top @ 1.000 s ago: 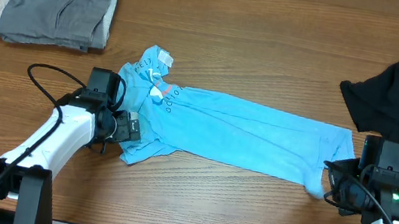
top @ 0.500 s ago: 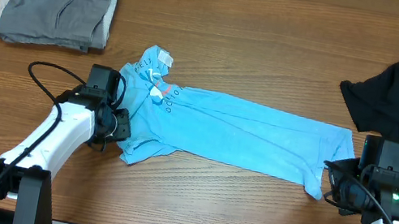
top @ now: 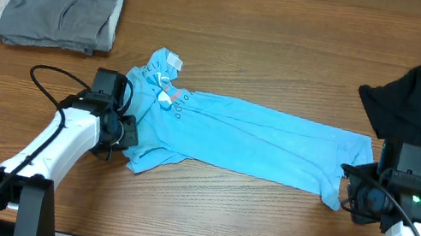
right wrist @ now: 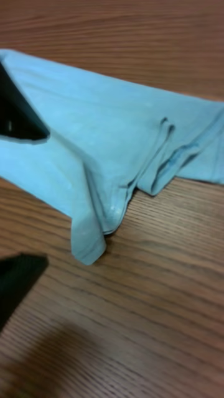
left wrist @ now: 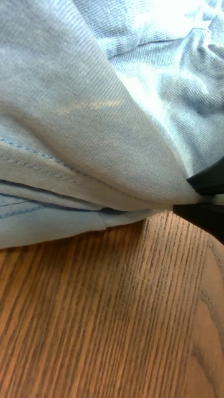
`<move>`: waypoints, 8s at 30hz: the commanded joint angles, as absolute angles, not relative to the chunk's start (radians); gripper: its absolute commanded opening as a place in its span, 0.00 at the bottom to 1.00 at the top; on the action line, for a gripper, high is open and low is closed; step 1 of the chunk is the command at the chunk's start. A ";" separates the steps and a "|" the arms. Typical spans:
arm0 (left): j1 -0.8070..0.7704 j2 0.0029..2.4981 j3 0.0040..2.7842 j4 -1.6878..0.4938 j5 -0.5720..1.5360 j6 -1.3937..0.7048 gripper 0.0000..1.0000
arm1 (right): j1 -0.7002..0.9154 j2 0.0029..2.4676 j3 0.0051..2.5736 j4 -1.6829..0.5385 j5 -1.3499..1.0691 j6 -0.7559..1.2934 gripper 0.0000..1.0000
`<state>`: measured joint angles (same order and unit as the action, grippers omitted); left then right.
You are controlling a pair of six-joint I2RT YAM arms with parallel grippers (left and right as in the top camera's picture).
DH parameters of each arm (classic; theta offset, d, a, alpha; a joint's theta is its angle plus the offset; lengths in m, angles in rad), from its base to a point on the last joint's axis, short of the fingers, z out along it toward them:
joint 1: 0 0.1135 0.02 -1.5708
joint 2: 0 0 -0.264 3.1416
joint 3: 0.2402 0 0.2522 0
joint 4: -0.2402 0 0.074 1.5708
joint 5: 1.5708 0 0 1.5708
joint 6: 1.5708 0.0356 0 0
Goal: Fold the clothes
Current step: 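Hold both ends and pull the T-shirt taut between the grippers, then lift the T-shirt with both grippers and lay it flat forward, then release the T-shirt and move the left gripper to its lower-left hem, then grasp the lower hem corners with the left and right grippers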
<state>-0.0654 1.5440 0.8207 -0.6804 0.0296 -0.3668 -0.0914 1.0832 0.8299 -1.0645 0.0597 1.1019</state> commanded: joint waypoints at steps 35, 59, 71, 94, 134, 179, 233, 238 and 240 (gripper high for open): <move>-0.063 1.548 0.841 -0.733 0.033 -0.370 0.04 | -0.095 1.438 0.657 -0.804 0.007 1.100 0.69; -0.063 1.501 0.842 -0.773 0.006 -0.370 0.04 | -0.095 1.316 0.697 -0.904 0.067 1.134 0.20; -0.067 1.218 0.889 -1.023 -0.007 -0.370 0.04 | -0.095 1.102 0.838 -1.143 0.077 1.092 0.08; -0.067 0.901 1.596 -1.538 0.093 -0.381 0.04 | -0.095 0.928 1.504 -1.636 0.059 0.908 0.04; -0.066 1.855 2.241 -1.119 -0.009 -0.362 0.04 | -0.095 1.658 2.058 -1.208 -0.098 0.683 0.04; -0.094 1.666 1.943 -1.686 0.042 -0.356 1.00 | -0.095 1.696 1.981 -1.694 0.098 0.756 1.00; -0.447 1.493 0.693 -0.728 0.127 -0.530 0.57 | -0.095 1.600 1.394 -1.313 0.172 0.759 1.00; -0.447 1.492 0.694 -0.725 0.126 -0.527 0.42 | -0.095 1.600 1.394 -1.309 0.172 0.760 1.00; -0.447 1.492 0.694 -0.725 0.124 -0.527 0.41 | -0.095 1.600 1.394 -1.303 0.173 0.764 1.00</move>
<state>-0.4389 1.4845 0.7017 -0.7284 0.1371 -0.5438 -0.0910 1.6047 1.3983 -1.3136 0.1577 0.7589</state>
